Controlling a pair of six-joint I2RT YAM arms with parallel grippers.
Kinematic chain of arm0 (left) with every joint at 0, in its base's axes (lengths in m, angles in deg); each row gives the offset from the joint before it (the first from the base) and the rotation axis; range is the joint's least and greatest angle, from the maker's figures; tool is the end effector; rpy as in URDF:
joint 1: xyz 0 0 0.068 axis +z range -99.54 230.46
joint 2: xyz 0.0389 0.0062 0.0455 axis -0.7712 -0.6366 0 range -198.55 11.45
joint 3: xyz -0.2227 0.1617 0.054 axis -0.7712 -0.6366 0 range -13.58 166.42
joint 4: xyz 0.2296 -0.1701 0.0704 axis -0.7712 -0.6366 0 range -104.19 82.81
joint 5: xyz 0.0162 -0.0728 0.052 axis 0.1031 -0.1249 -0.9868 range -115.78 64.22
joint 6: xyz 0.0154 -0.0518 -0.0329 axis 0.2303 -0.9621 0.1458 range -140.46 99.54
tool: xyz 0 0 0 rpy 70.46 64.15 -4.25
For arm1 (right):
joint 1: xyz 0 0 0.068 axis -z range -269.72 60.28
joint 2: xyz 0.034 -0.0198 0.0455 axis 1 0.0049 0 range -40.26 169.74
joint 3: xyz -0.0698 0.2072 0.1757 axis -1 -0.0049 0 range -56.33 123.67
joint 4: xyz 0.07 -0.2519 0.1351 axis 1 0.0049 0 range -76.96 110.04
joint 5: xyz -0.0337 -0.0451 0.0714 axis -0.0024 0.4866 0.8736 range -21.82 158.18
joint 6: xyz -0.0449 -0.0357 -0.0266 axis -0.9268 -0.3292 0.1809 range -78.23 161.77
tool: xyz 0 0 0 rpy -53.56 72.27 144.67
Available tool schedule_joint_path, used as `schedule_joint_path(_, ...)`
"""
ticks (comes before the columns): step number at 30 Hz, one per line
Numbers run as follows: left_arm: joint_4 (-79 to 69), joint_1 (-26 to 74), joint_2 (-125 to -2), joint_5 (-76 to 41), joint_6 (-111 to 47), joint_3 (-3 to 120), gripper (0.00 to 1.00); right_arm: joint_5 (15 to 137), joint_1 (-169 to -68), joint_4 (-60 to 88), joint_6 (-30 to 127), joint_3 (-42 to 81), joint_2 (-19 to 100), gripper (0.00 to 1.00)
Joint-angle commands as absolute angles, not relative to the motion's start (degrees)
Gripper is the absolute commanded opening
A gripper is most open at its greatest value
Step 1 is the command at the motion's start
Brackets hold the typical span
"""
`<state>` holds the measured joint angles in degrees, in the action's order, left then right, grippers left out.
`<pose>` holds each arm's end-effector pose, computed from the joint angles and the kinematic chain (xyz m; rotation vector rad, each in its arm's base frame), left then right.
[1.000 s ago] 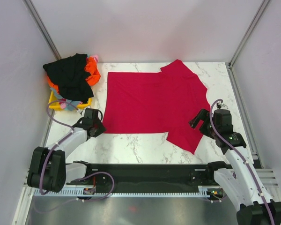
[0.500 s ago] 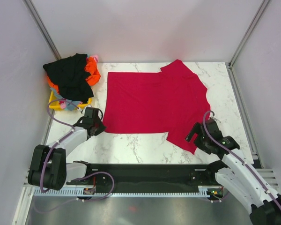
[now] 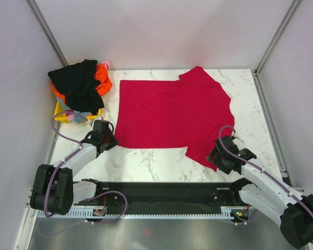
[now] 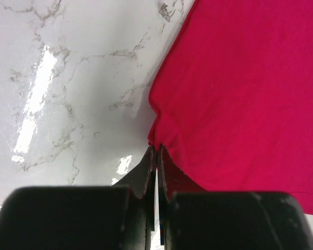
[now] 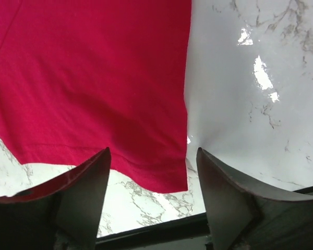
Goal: Fold and stack the t-shirts
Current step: Fold the tshirt
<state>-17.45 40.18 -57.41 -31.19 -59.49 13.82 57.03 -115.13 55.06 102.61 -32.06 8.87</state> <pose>0.2441 -0.0395 0.1308 -0.6564 2.3969 -0.2530 0.1566 0.0640 0.1441 0.8762 2.5651 0.1860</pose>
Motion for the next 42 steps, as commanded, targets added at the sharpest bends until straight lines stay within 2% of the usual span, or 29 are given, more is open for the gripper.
schedule_joint_path(1, -14.9, 40.4, -56.6, -30.7, -57.6, 13.7, 0.02, 55.3, -115.4, 53.2, 104.8, -32.9, 9.3, 0.73)
schedule_joint_path(2, -14.9, 40.4, -56.8, -30.7, -57.6, 13.7, 0.02, 55.8, -115.4, 52.0, 104.8, -33.5, 9.2, 0.68)
schedule_joint_path(6, -14.8, 40.4, -56.6, -30.8, -57.6, 13.7, 0.02, 57.7, -115.6, 51.5, 105.4, -35.7, 7.7, 0.59)
schedule_joint_path(9, -14.9, 40.4, -56.5, -30.9, -57.7, 13.6, 0.02, 58.9, -116.1, 51.2, 106.1, -37.2, 5.1, 0.46)
schedule_joint_path(16, -15.5, 40.4, -55.0, -31.1, -57.9, 13.4, 0.02, 58.2, -116.3, 52.3, 105.4, -35.9, 4.4, 0.00)
schedule_joint_path(21, -20.8, 40.4, -50.3, -27.1, -59.4, 14.2, 0.02, 56.7, -116.4, 56.7, 104.4, -31.6, -0.4, 0.00)
schedule_joint_path(25, -26.3, 40.4, -46.9, -27.6, -59.2, 17.6, 0.02, 55.1, -116.3, 59.1, 100.7, -23.8, -0.5, 0.00)
schedule_joint_path(32, -31.2, 41.1, -46.5, -28.5, -58.4, 23.7, 0.02, 49.4, -116.3, 56.8, 93.4, -10.6, 9.9, 0.00)
schedule_joint_path(36, -32.5, 41.8, -48.8, -28.2, -57.5, 28.4, 0.02, 44.8, -116.2, 55.5, 89.1, -3.2, 16.4, 0.00)
schedule_joint_path(42, -32.6, 42.0, -54.8, -28.5, -56.9, 33.5, 0.02, 44.5, -114.3, 51.2, 84.3, 4.3, 25.2, 0.00)
